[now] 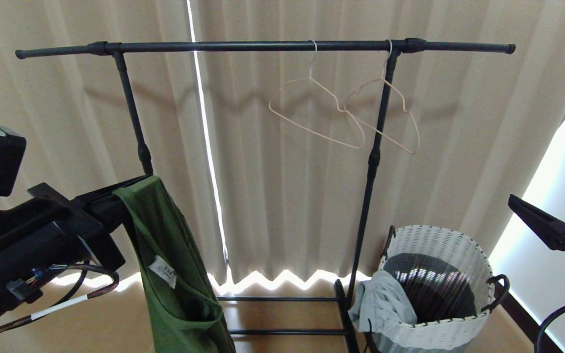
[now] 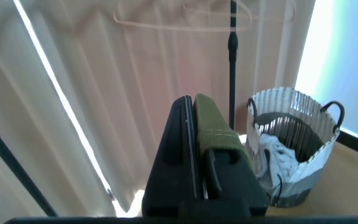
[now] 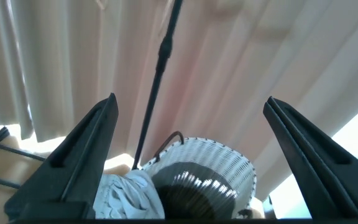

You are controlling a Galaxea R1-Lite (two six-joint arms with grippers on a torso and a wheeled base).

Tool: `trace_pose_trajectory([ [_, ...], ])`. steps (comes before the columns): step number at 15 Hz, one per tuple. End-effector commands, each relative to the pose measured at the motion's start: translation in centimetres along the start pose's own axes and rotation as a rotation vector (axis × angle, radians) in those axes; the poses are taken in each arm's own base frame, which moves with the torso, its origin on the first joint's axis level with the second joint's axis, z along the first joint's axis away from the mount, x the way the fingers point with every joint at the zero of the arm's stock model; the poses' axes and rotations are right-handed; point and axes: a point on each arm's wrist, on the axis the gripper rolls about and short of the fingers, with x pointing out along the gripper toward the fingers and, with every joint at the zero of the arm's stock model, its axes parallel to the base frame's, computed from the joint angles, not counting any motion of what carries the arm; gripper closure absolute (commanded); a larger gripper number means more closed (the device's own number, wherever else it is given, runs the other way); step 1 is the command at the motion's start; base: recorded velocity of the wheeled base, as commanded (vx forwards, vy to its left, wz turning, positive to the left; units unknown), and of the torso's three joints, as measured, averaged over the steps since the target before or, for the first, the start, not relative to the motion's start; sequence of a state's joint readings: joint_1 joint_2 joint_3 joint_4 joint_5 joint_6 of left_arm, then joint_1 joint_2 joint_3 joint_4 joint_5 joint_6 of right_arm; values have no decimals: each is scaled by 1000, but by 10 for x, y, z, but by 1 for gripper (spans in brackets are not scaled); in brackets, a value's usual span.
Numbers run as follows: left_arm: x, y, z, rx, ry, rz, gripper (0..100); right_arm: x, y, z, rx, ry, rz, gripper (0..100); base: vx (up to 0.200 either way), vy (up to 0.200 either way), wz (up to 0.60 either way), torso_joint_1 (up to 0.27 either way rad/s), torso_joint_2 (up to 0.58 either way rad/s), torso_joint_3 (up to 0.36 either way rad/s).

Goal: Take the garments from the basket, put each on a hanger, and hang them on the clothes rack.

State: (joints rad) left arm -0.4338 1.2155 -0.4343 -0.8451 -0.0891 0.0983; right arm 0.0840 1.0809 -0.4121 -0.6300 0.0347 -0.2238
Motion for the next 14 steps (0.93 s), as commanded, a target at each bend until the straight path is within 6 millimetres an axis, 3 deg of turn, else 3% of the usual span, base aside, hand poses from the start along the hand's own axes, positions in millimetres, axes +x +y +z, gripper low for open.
trace_pose_trajectory([
  [1,0,0,-1,0,3,1,100,0,0,0,0,-2,0,0,0,0,0,188,-486,-290],
  [7,0,3,-1,4,6,16,100,1,0,-1,0,5,4,0,0,0,0,180,-452,-263],
  [14,0,4,-1,4,3,24,100,-5,3,-13,-50,34,7,0,0,0,0,20,-41,-26],
])
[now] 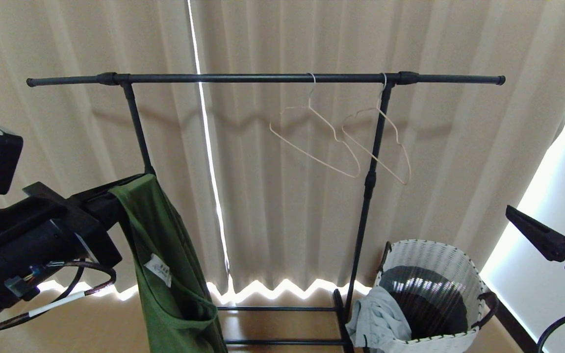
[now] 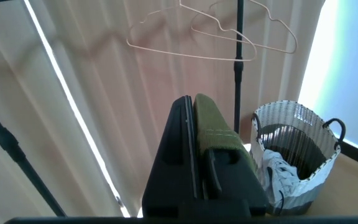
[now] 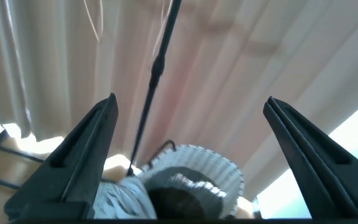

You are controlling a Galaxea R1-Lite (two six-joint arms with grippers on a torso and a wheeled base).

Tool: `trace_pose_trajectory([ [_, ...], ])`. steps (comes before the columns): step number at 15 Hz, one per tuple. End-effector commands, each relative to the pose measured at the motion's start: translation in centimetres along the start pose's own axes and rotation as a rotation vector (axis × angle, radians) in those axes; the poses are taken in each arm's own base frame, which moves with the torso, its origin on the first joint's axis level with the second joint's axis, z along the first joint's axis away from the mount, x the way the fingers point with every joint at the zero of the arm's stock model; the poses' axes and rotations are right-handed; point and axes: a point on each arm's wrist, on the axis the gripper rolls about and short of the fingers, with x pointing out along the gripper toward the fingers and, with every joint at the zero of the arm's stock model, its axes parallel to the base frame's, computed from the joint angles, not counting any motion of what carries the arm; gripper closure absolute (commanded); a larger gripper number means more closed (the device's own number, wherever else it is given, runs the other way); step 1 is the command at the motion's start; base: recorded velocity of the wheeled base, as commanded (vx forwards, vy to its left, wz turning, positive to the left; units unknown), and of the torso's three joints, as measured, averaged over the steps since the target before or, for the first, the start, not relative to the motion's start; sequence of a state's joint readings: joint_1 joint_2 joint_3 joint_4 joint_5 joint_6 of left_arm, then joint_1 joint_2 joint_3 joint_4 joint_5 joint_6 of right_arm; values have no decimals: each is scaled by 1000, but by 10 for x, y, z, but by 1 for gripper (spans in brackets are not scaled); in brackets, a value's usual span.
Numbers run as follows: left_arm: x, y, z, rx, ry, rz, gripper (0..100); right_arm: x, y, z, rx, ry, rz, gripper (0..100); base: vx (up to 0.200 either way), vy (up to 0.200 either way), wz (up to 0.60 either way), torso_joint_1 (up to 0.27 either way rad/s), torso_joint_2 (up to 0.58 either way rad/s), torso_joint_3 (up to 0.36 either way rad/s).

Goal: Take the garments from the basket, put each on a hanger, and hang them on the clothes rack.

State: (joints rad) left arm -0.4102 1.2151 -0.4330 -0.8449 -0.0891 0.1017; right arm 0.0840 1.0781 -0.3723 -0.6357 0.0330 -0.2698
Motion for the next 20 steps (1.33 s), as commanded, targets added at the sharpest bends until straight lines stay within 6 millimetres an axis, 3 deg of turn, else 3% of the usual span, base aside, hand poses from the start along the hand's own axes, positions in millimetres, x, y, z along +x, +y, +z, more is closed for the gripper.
trace_pose_trajectory([
  [1,0,0,0,0,-1,3,100,-4,1,-2,-16,-3,2,0,0,0,0,0,0,0],
  [13,-3,7,2,0,-6,45,100,-3,-1,6,-31,-36,-1,0,0,0,0,49,-116,-65],
  [16,-3,9,1,-1,-5,54,100,-2,-5,19,-32,-75,-13,0,200,0,0,2,-9,1],
  [20,-3,8,-2,-1,13,52,100,0,-5,19,-33,-54,-15,0,200,0,0,5,2,-2],
])
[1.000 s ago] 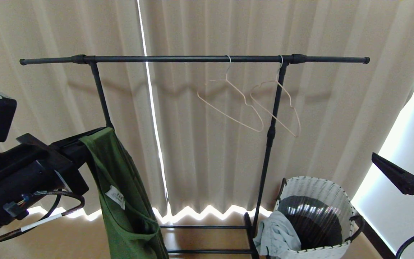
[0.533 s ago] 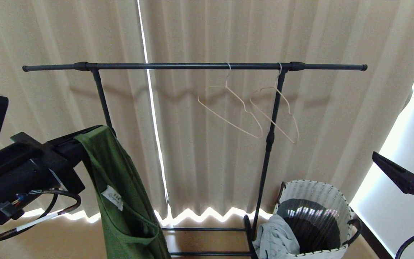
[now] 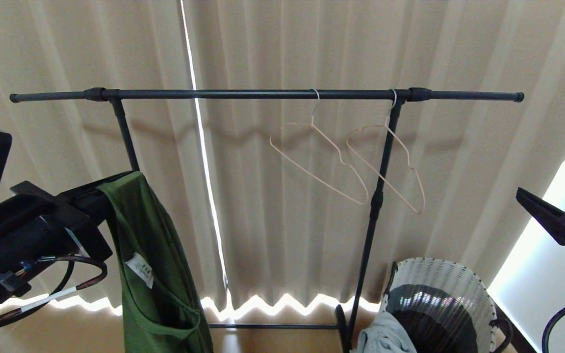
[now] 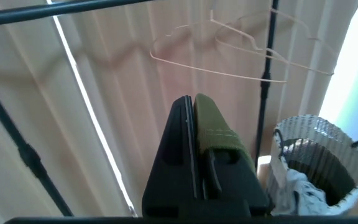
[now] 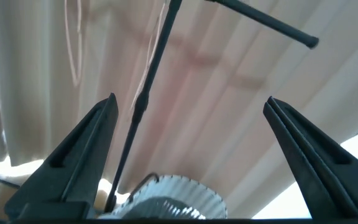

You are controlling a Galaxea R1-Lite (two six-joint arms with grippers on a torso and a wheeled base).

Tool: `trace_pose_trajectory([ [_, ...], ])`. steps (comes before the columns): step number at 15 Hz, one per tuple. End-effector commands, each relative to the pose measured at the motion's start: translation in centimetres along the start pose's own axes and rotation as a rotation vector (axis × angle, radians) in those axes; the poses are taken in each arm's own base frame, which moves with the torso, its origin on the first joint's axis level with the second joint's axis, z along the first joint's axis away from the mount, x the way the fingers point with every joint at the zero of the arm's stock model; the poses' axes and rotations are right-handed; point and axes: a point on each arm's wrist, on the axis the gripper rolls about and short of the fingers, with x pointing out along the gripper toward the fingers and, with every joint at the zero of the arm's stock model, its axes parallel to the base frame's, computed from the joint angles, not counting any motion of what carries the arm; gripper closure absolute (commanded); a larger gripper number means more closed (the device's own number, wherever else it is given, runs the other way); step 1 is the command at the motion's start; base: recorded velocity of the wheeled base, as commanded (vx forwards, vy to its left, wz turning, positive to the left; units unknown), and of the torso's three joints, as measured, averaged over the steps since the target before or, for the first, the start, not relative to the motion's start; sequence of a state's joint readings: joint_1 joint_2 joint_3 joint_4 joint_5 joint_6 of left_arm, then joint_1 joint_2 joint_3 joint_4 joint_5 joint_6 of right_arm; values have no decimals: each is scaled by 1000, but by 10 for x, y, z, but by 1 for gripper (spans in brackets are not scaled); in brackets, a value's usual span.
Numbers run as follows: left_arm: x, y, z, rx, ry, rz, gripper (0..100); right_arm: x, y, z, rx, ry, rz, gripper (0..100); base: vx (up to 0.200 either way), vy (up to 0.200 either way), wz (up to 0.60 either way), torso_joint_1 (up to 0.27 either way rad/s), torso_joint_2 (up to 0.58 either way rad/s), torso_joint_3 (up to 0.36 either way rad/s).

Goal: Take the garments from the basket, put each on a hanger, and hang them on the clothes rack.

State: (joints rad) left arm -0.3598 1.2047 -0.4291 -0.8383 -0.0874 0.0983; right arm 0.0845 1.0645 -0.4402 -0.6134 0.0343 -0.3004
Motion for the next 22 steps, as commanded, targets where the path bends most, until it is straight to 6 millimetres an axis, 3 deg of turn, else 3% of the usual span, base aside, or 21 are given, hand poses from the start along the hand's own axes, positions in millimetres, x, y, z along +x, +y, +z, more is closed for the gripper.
trace_pose_trajectory([
  [1,0,-1,-4,6,18,-4,100,1,0,-1,1,34,10,0,200,0,0,-2,2,2],
  [8,14,-3,-34,68,150,-29,100,6,-3,10,14,215,68,0,200,0,0,2,0,3],
  [10,10,-6,-43,109,182,-51,100,11,-4,13,27,267,85,0,0,0,0,0,0,0],
  [15,-3,-23,-47,128,170,-197,100,46,1,24,151,392,147,0,0,0,0,0,0,0],
  [18,3,-22,-40,124,167,-196,100,67,9,23,161,435,180,0,0,0,0,0,0,0],
  [22,12,-20,-22,14,193,-187,100,112,14,21,173,479,193,0,0,0,0,0,0,0],
])
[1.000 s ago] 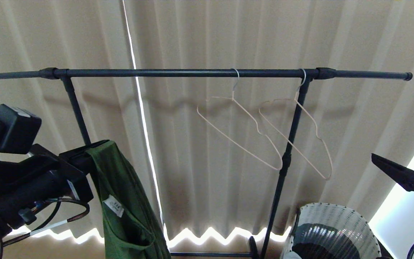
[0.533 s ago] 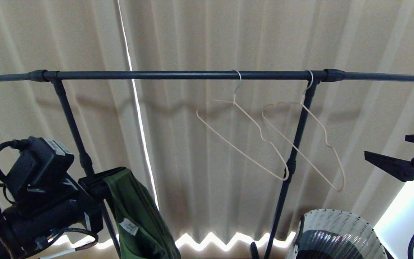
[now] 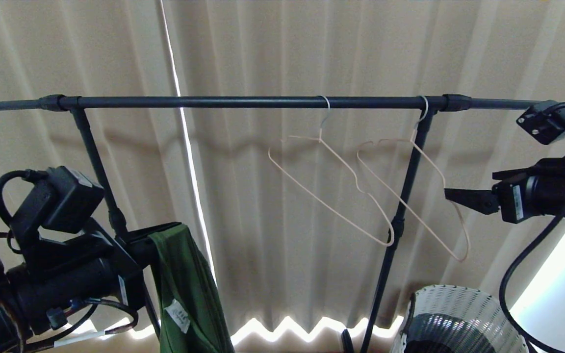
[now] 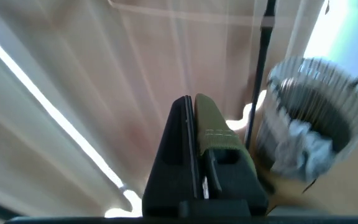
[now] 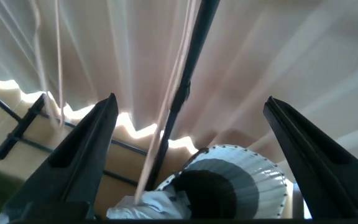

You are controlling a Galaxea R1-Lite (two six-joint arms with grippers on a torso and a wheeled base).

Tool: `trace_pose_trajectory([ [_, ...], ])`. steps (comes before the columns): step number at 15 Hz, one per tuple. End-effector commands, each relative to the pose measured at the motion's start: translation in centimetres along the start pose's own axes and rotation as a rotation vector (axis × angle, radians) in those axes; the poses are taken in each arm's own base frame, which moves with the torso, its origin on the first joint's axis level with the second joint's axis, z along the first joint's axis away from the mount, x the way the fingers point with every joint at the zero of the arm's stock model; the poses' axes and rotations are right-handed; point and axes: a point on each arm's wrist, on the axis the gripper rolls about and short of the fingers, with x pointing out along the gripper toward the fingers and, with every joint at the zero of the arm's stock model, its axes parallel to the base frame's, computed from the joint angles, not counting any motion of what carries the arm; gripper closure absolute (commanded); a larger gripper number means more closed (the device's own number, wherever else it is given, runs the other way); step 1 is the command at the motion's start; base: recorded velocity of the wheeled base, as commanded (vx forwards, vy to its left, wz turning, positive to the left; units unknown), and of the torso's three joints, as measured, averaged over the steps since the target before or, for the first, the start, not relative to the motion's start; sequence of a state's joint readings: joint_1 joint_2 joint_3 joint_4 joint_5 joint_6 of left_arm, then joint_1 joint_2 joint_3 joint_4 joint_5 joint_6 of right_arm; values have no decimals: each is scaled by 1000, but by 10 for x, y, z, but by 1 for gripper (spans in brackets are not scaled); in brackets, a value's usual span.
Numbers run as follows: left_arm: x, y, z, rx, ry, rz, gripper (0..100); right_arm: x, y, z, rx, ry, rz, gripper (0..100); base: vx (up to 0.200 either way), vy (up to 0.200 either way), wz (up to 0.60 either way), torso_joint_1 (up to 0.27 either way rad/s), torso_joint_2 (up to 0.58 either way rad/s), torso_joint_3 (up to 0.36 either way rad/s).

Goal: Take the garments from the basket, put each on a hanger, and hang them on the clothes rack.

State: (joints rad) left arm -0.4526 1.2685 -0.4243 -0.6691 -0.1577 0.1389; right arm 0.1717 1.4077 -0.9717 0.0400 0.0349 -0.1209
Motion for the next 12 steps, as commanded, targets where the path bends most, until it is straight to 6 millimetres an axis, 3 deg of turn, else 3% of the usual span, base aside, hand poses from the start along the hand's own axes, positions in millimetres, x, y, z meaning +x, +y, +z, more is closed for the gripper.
trace_pose_trajectory([
  [1,2,2,9,-4,-27,5,100,31,-1,7,18,53,8,0,0,0,0,0,0,0],
  [5,6,14,19,-15,-55,60,100,60,-4,19,112,133,-16,0,0,0,0,0,0,0],
  [8,18,23,26,-73,-66,87,100,68,-4,15,112,153,-39,0,0,0,0,0,0,0],
  [12,20,28,29,-96,-85,105,100,75,-2,16,107,125,-35,0,0,0,0,0,0,0],
])
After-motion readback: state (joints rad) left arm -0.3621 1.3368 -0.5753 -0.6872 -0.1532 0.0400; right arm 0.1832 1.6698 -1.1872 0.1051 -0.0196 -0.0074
